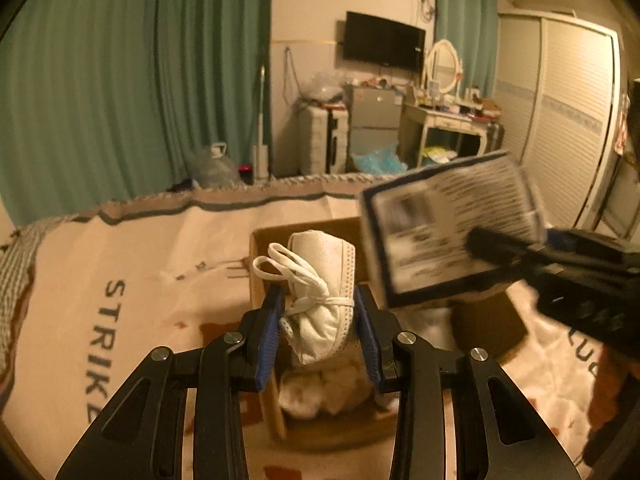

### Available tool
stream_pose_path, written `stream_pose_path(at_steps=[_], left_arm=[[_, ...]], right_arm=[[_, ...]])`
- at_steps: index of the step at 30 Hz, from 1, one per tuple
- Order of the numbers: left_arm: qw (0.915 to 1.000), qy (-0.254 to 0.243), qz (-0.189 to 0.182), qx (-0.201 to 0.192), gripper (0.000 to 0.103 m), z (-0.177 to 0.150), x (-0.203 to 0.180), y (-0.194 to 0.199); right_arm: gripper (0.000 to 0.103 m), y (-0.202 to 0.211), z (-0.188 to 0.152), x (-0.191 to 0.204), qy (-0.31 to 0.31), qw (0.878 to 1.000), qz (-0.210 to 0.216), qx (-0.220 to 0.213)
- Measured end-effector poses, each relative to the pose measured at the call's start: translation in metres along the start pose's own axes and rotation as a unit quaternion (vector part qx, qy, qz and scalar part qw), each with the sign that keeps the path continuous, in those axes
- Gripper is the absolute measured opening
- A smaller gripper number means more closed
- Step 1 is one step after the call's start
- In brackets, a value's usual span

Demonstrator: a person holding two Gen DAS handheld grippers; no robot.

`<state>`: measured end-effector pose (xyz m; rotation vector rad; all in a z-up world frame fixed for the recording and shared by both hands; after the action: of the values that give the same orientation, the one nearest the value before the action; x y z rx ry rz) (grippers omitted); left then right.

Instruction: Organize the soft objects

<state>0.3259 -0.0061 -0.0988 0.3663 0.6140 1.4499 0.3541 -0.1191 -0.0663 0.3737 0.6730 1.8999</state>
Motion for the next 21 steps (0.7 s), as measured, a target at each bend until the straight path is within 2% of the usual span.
stream_pose_path(at_steps=[4,6,8,9,11,12,13,18,21], left_arm=[[0.9998,-0.016,0.003,0.014,0.035,-0.002,0.000,-0.022],[0.9997,-0.018,0.001,0.016,0.035,-0.004,-0.003,-0.027],[0.9998,-0.015,-0.004,0.014,0.036,-0.003,-0.004,-0.029],[0.9997,-0.015,-0.007,0.014,0.039,-0.004,-0.006,-0.029],[0.9994,-0.028,0.006,0.021,0.052,-0.008,-0.011,-0.031],[0.9989,-0.036,0.021,0.022,0.070,-0.010,-0.012,-0.031],[0.9984,-0.045,0.032,0.015,0.079,-0.011,-0.013,-0.029],[0.9975,-0.059,0.039,-0.007,0.080,0.001,-0.024,0.007],[0.9975,-0.051,0.036,-0.033,0.080,0.023,-0.028,0.044]], right_arm=[[0.048,-0.047,-0.010,-0.006,-0.003,1.000,0.002,0.031],[0.050,-0.057,-0.012,-0.010,-0.014,0.999,0.001,0.031],[0.065,-0.059,-0.010,-0.017,-0.026,0.999,0.003,0.021],[0.068,-0.057,-0.010,-0.019,-0.031,0.999,0.003,0.015],[0.071,-0.051,-0.008,-0.025,-0.032,0.999,-0.009,0.010],[0.071,-0.046,-0.007,-0.028,-0.028,0.999,-0.018,0.008],[0.071,-0.042,-0.006,-0.030,-0.026,0.999,-0.022,0.006],[0.071,0.006,0.005,-0.045,-0.040,0.997,-0.064,-0.014],[0.071,0.058,0.022,-0.050,-0.040,0.995,-0.081,-0.039]])
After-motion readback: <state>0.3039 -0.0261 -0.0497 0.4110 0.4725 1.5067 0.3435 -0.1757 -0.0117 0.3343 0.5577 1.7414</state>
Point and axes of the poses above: each gripper's, at about its wrist camera, not at the fingertips, and y roughly against the way its jaws point, x to its left, z to its top, the point moved 9 cm from there along -y, roughly the way its jaws point, and after that the axes turned 10 degrees about y, right-handed, at the moved point
